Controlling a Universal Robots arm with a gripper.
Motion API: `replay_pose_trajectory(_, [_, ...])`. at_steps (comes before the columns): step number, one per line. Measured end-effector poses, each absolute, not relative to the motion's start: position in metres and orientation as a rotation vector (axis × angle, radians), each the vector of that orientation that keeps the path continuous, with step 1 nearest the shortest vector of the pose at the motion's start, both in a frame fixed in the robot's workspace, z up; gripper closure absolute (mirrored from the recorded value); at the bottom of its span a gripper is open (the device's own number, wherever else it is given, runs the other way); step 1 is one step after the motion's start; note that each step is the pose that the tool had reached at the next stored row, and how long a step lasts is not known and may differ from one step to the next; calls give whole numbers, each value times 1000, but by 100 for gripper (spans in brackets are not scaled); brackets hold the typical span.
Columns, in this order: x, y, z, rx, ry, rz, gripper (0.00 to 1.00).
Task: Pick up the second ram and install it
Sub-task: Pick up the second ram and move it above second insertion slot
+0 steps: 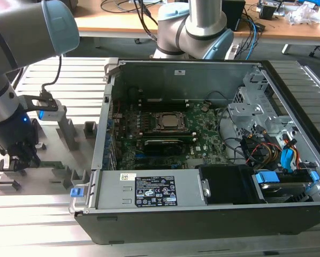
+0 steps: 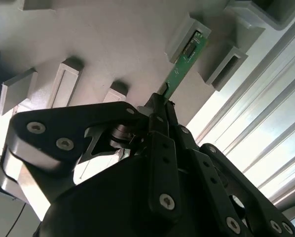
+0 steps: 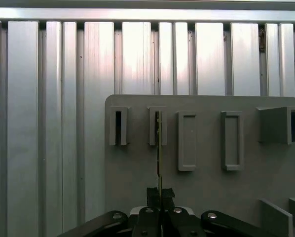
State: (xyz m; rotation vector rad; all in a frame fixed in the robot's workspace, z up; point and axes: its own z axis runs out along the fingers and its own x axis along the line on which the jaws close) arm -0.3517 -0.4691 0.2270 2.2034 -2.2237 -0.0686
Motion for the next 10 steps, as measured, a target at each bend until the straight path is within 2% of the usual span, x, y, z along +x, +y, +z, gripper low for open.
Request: replay_pose_trajectory(10, [-352,-469,241,2203,-2224,-69,87])
